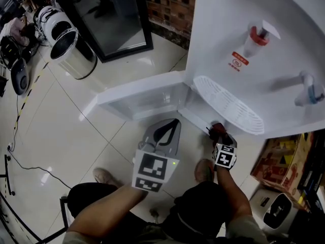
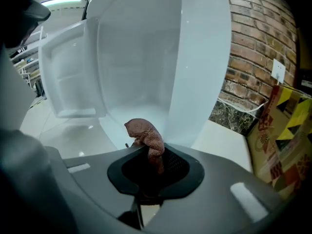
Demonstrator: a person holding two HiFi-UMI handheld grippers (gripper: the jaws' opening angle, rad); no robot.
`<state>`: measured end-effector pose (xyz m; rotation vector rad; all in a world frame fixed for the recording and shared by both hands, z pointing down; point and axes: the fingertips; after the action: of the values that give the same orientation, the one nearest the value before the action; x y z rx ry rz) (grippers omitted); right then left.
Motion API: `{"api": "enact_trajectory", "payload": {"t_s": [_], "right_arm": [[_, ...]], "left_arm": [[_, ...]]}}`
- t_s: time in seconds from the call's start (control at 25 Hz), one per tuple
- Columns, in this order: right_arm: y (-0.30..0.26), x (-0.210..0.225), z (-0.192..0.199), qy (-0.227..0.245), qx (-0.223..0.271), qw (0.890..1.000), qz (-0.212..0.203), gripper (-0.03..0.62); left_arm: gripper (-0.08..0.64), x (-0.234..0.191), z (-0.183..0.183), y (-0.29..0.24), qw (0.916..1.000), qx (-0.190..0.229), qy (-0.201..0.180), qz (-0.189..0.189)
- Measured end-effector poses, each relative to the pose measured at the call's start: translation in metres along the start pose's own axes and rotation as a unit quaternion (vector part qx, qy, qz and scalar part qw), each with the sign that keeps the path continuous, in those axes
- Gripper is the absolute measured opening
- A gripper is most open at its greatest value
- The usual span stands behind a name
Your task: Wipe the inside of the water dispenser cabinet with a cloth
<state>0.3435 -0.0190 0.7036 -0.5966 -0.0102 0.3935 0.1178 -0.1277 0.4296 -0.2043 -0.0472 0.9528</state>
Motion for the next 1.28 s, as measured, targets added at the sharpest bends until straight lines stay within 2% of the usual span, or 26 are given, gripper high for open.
{"api": "enact_trajectory", "payload": {"t_s": [0.32, 0.52, 0.64, 0.76, 0.88, 1.08, 1.28], "right_arm": [[-0.015, -0.002, 0.020, -0.008, -0.036, 0.999, -0.004, 0.064], [-0.011, 0.000, 0.016, -0.051, -0.051, 0.997, -0.001, 0.064], [-0.003, -0.016, -0.011, -0.075, -0.025, 0.997, -0.021, 0.064], [-0.003, -0.047, -0.051, -0.069, 0.016, 0.996, -0.056, 0.064], [-0.014, -0.072, -0.093, -0.061, 0.052, 0.994, -0.072, 0.064], [-0.046, -0.095, -0.142, -0.058, 0.091, 0.992, -0.064, 0.064], [-0.086, -0.103, -0.145, -0.057, 0.072, 0.995, -0.042, 0.064]], "left_arm": [[0.000, -0.012, 0.001, 0.005, 0.9999, -0.001, 0.001, -0.014], [0.000, -0.017, -0.014, 0.012, 0.9996, 0.017, 0.004, -0.021], [0.000, -0.022, -0.026, 0.019, 0.9992, 0.030, 0.006, -0.026], [0.000, -0.028, -0.034, 0.026, 0.9987, 0.039, 0.007, -0.031], [0.000, -0.034, -0.040, 0.033, 0.9983, 0.045, 0.006, -0.037], [0.000, -0.048, -0.042, 0.045, 0.9977, 0.046, 0.007, -0.049], [0.000, -0.061, -0.042, 0.048, 0.9972, 0.046, 0.012, -0.057]]}}
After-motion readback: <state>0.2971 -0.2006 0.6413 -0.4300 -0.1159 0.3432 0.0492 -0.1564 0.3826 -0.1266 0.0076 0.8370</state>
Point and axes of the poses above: the fingertips, and each gripper's own axes: y backward along the fingers, x to its right, z out of its underside, and after that the axes turned 13 degrees about x, right-handed
